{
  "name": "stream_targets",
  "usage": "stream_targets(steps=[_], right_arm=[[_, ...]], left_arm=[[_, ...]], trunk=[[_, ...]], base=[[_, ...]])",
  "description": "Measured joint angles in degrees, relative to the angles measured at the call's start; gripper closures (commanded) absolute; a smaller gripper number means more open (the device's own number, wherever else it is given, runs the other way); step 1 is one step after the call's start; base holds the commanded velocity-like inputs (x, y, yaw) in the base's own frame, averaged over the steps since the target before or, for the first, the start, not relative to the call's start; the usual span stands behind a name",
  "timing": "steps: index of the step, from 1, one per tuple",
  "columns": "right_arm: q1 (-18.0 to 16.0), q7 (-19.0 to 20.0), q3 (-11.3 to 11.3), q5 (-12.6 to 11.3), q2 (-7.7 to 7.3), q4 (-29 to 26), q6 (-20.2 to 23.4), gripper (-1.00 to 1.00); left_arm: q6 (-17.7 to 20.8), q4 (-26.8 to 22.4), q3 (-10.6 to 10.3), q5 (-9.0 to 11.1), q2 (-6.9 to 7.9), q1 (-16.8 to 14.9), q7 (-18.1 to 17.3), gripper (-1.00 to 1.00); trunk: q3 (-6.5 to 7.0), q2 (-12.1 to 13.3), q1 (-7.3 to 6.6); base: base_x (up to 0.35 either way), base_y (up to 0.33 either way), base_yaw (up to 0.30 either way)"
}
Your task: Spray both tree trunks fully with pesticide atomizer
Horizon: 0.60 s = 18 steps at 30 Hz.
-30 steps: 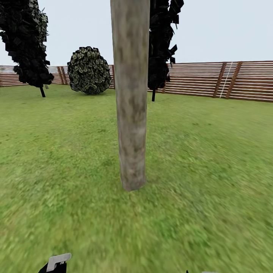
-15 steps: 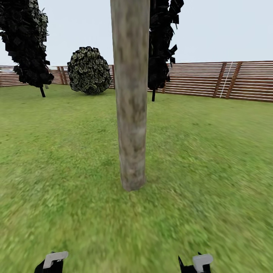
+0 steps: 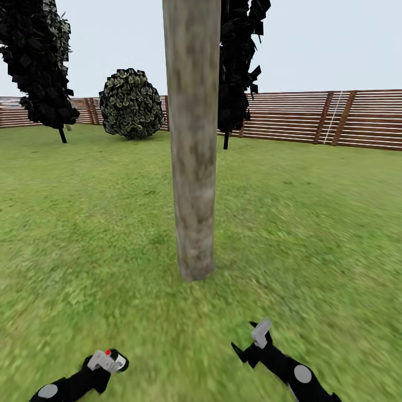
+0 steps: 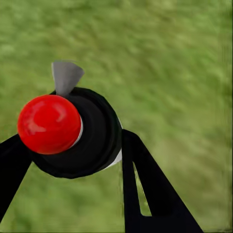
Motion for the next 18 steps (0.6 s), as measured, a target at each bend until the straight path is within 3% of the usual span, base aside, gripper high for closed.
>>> stream_targets(steps=[1,2,3,7,11,13,14,16,18], right_arm=[[-0.3,0.5,0.0,0.0,0.0,0.0,0.4,-1.0],[-1.6,2.9,0.1,0.5,0.05,0.0,1.6,-1.0],[-1.9,3.7,0.1,0.9,0.06,0.0,1.7,-1.0],[-2.2,6.2,0.2,2.0,0.16,0.1,1.9,-1.0],[-2.2,9.5,0.5,2.3,0.66,-0.1,1.9,-1.0],[-2.4,13.0,2.9,2.4,1.13,-0.2,2.0,-1.0],[-2.7,14.0,4.2,2.4,1.23,-0.4,2.0,1.0],[-4.5,15.6,8.4,2.2,1.81,-0.8,2.1,1.0],[-4.7,15.9,10.0,2.3,2.75,-0.8,2.1,1.0]], left_arm=[[0.2,0.0,0.0,-1.3,-0.02,-0.5,-1.0,1.0],[2.2,0.1,-0.2,-8.3,-0.48,-3.3,-6.1,1.0],[3.5,-0.1,0.1,-9.8,-0.57,-4.1,-7.6,1.0],[7.1,-0.9,0.1,-13.6,-0.98,-5.5,-11.3,1.0],[8.2,-3.3,0.0,-16.4,-1.49,-6.0,-13.9,1.0],[10.7,-5.1,0.0,-19.1,-2.2,-6.1,-16.9,1.0],[12.1,-6.0,0.0,-20.2,-2.48,-6.2,-17.9,1.0],[15.1,-9.7,-0.6,-23.6,-4.58,-6.3,-19.7,1.0],[15.5,-10.1,-1.8,-25.5,-5.54,-6.4,-20.5,1.0]], trunk=[[0.0,0.0,0.0],[0.0,0.0,0.0],[0.0,0.0,0.0],[0.0,0.0,0.0],[-0.01,0.0,0.0],[-0.01,0.0,0.0],[0.0,0.0,0.0],[0.0,0.0,0.0],[-0.01,0.0,0.0]], base=[[0.0,0.0,0.0],[0.0,0.0,0.0],[0.0,0.0,0.0],[0.0,0.0,0.0],[0.0,0.0,0.0],[0.0,0.0,0.0],[0.0,0.0,0.0],[0.0,0.0,0.0],[0.0,0.0,0.0]])
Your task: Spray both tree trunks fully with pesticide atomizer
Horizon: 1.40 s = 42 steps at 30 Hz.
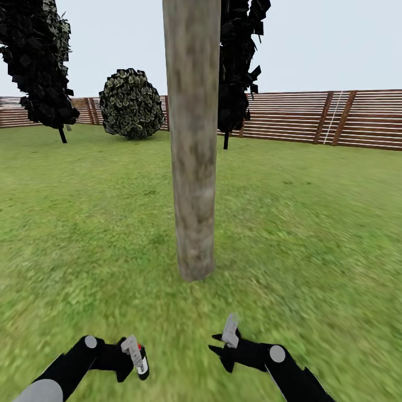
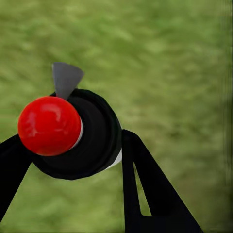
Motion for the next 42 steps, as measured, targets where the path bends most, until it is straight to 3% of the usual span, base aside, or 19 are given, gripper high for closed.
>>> stream_targets(steps=[1,4,7,12,15,25,30,33,39,42], right_arm=[[-0.1,0.4,1.9,0.1,1.34,0.0,0.4,1.0],[-0.4,0.8,4.6,0.1,3.29,-0.1,4.0,1.0],[-1.4,1.2,5.4,0.1,4.45,-0.1,7.1,1.0],[-1.9,3.6,5.7,0.1,5.69,-0.1,8.4,1.0],[-2.0,3.9,5.7,0.1,5.88,0.0,8.4,1.0],[-2.0,4.0,5.7,0.4,5.91,0.0,8.5,1.0],[-2.0,4.0,5.7,3.5,5.91,0.0,8.5,1.0],[-2.0,3.9,5.7,3.9,5.91,0.0,8.5,1.0],[-2.0,3.9,5.7,4.0,5.98,0.0,8.5,1.0],[-2.0,3.9,5.7,4.0,5.99,-0.1,8.5,1.0]], left_arm=[[0.1,-0.2,-0.9,-1.4,-1.07,0.0,-0.7,1.0],[0.2,-0.3,-1.5,-3.7,-3.11,-0.1,-1.1,1.0],[0.2,-0.2,-1.6,-5.6,-4.39,-0.1,-1.2,1.0],[0.1,-0.2,-1.7,-8.0,-5.94,0.0,-1.3,1.0],[-0.1,-0.4,-2.9,-9.6,-6.45,-0.1,-3.7,1.0],[-0.5,-5.2,-3.6,-9.7,-6.56,-0.1,-10.1,1.0],[-1.9,-6.1,-3.6,-9.5,-6.64,0.0,-13.0,1.0],[-2.3,-6.1,-3.6,-9.4,-6.77,0.0,-13.6,1.0],[-4.0,-6.1,-3.6,-9.4,-8.76,0.0,-14.1,1.0],[-4.2,-6.1,-3.7,-9.4,-9.05,0.0,-14.4,1.0]], trunk=[[0.0,0.0,0.0],[0.0,0.0,0.0],[0.0,0.0,0.0],[0.0,0.0,0.0],[0.0,0.0,0.0],[0.0,0.0,0.0],[0.0,0.0,0.0],[0.0,0.0,0.0],[0.0,0.0,0.0],[0.0,0.0,0.0]], base=[[0.0,0.0,0.0],[0.0,0.0,0.0],[0.0,0.0,0.0],[0.0,0.0,0.0],[0.0,0.0,0.0],[0.0,0.0,0.0],[0.0,0.0,0.0],[0.0,0.0,0.0],[0.0,0.0,0.0],[0.0,0.0,0.0]])
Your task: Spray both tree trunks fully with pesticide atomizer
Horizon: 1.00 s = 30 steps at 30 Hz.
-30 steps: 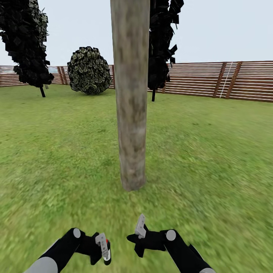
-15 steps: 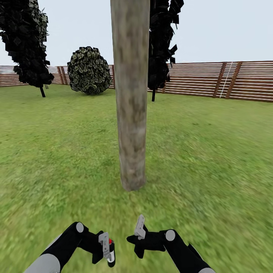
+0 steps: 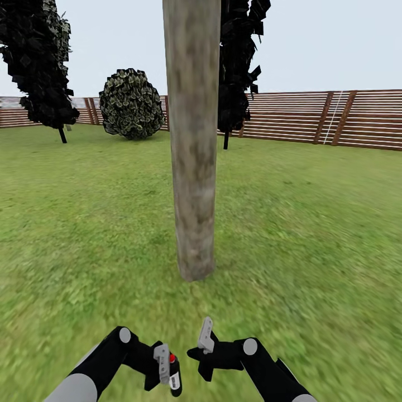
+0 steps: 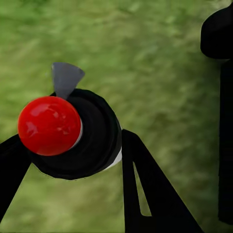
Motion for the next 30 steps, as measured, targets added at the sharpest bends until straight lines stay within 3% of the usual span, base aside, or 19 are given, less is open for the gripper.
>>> stream_targets(steps=[12,26,28,30], right_arm=[[0.0,0.0,0.0,0.0,0.0,0.0,-0.1,1.0],[0.0,0.0,0.0,0.0,0.0,0.0,-0.1,1.0],[0.0,0.0,0.0,0.0,0.0,0.0,-0.1,1.0],[0.0,0.0,0.0,0.0,0.0,0.0,-0.1,1.0]], left_arm=[[-0.3,0.0,-0.1,0.1,-1.82,0.0,-0.3,1.0],[-2.6,0.0,-0.1,0.3,-1.97,0.0,-0.7,1.0],[-2.7,0.0,-0.1,2.3,-1.93,0.0,-1.5,1.0],[-2.8,0.0,-0.1,2.9,-1.93,0.0,-1.5,1.0]], trunk=[[0.0,0.0,0.0],[0.0,0.0,0.0],[0.0,0.0,0.0],[0.0,0.0,0.0]], base=[[0.0,0.0,0.0],[0.0,0.0,0.0],[0.0,0.0,0.0],[0.0,0.0,0.0]])
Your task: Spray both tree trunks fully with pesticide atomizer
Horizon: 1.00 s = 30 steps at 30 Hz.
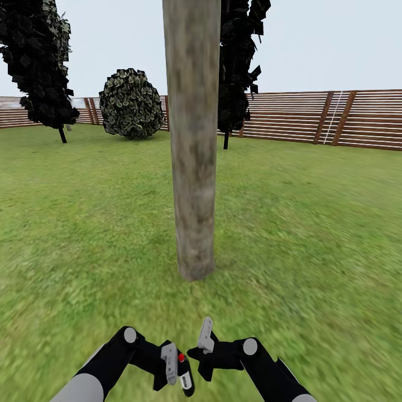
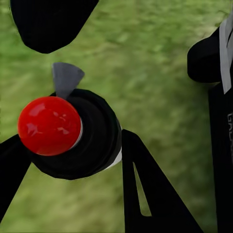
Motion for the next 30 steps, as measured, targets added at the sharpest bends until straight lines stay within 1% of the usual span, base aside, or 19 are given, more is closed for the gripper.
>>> stream_targets(steps=[4,14,17,21,30], right_arm=[[0.0,0.0,0.0,0.0,0.0,0.0,0.0,1.0],[0.0,0.0,0.0,0.0,0.0,0.0,0.0,1.0],[0.0,0.0,0.0,0.0,0.0,0.0,0.0,1.0],[0.0,0.0,0.0,0.0,0.0,0.0,0.0,1.0],[0.0,0.0,0.0,0.0,0.0,0.0,0.0,1.0]], left_arm=[[0.0,0.0,0.0,0.3,-0.04,0.0,0.0,1.0],[0.0,0.0,0.0,0.4,-0.04,0.0,-0.1,1.0],[0.0,0.0,0.1,0.4,-0.15,0.0,-0.1,1.0],[0.0,0.0,0.0,0.4,-0.68,0.0,-0.1,1.0],[0.0,0.0,0.0,0.4,-0.74,0.0,-0.1,1.0]], trunk=[[0.0,0.0,0.0],[0.0,0.0,0.0],[0.0,0.0,0.0],[0.0,0.0,0.0],[0.0,0.0,0.0]], base=[[0.0,0.0,0.0],[0.0,0.0,0.0],[0.0,0.0,0.0],[0.0,0.0,0.0],[0.0,0.0,0.0]])
